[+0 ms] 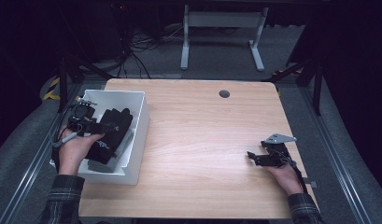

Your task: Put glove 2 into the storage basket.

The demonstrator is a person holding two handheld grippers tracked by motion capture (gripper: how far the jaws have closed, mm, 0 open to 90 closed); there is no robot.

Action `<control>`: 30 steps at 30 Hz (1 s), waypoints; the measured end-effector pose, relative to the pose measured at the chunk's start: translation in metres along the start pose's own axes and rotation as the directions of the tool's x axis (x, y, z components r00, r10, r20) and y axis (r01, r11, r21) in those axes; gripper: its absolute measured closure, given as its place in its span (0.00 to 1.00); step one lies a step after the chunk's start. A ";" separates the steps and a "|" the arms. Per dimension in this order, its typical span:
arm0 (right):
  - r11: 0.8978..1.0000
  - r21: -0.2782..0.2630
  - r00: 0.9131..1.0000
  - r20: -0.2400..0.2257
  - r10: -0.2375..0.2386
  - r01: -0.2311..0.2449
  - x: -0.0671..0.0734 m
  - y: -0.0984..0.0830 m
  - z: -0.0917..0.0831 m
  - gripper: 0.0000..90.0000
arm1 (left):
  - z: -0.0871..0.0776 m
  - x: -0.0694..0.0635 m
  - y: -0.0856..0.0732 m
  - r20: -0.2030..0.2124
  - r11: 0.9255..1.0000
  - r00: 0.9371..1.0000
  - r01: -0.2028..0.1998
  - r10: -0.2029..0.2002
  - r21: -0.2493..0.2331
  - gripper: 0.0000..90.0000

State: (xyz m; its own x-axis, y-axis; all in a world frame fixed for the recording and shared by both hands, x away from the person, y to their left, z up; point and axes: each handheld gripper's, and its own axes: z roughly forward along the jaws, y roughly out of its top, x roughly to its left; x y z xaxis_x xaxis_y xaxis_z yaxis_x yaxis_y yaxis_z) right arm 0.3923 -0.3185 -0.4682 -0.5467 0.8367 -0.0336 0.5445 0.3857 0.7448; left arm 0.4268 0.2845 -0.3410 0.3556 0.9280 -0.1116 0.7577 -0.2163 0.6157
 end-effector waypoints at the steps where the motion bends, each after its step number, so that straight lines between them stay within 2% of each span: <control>1: 1.000 0.000 1.000 0.001 0.000 0.000 0.000 0.000 0.000 0.23 | -0.003 -0.005 0.003 0.018 1.000 1.000 -0.010 0.010 -0.014 0.26; 4: 1.000 0.002 1.000 0.002 0.000 0.000 0.000 0.000 0.000 0.23 | -0.008 -0.016 0.010 0.045 0.999 0.998 -0.037 0.038 -0.036 0.26; 8: 1.000 0.003 1.000 0.002 0.000 0.000 0.000 0.000 0.000 0.22 | -0.012 -0.037 0.021 0.089 0.994 0.992 -0.082 0.088 -0.068 0.26; 9: 1.000 0.003 1.000 0.002 0.000 0.000 0.000 0.000 0.000 0.22 | -0.012 -0.037 0.021 0.089 0.994 0.992 -0.082 0.088 -0.068 0.26; 12: 1.000 0.003 1.000 0.002 0.000 0.000 0.000 0.000 0.000 0.22 | -0.013 -0.052 0.025 0.119 0.990 0.985 -0.112 0.121 -0.084 0.26; 14: 1.000 0.003 1.000 0.002 0.000 0.000 0.000 0.000 0.000 0.22 | -0.012 -0.066 0.029 0.154 0.986 0.978 -0.127 0.143 -0.105 0.26; 15: 1.000 0.003 1.000 0.002 0.000 0.000 0.000 0.000 0.000 0.22 | -0.012 -0.066 0.029 0.154 0.986 0.978 -0.127 0.143 -0.105 0.26; 19: 1.000 0.003 1.000 0.001 0.000 0.000 0.000 0.000 0.000 0.22 | -0.009 -0.091 0.032 0.201 0.979 0.964 -0.150 0.176 -0.137 0.26; 20: 1.000 0.003 1.000 0.001 0.000 0.000 0.000 0.000 0.000 0.22 | -0.007 -0.101 0.033 0.222 0.976 0.956 -0.165 0.194 -0.142 0.26; 21: 1.000 0.003 1.000 0.001 0.000 0.000 0.000 0.000 0.000 0.22 | -0.007 -0.101 0.033 0.222 0.976 0.956 -0.165 0.194 -0.142 0.26; 26: 1.000 0.004 1.000 0.001 -0.002 0.002 0.000 0.000 0.000 0.22 | 0.000 -0.133 0.033 0.271 0.966 0.932 -0.203 0.241 -0.162 0.26; 28: 1.000 0.004 1.000 0.001 -0.002 0.002 0.000 0.000 0.000 0.22 | 0.003 -0.146 0.032 0.292 0.961 0.920 -0.219 0.260 -0.166 0.26; 29: 1.000 0.004 1.000 0.001 -0.003 0.003 0.000 0.000 0.000 0.21 | 0.007 -0.156 0.030 0.303 0.958 0.913 -0.230 0.272 -0.169 0.26; 30: 1.000 0.004 1.000 0.001 -0.003 0.003 0.000 0.000 0.000 0.21 | 0.007 -0.156 0.030 0.303 0.958 0.913 -0.230 0.272 -0.169 0.26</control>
State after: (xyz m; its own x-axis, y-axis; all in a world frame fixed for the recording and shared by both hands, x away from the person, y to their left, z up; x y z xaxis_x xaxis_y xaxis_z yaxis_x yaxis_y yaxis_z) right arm 0.3922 -0.3182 -0.4682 -0.5477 0.8359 -0.0365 0.5455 0.3899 0.7419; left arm 0.3979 0.1307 -0.3100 0.6969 0.6966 -0.1705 0.5518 -0.3690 0.7479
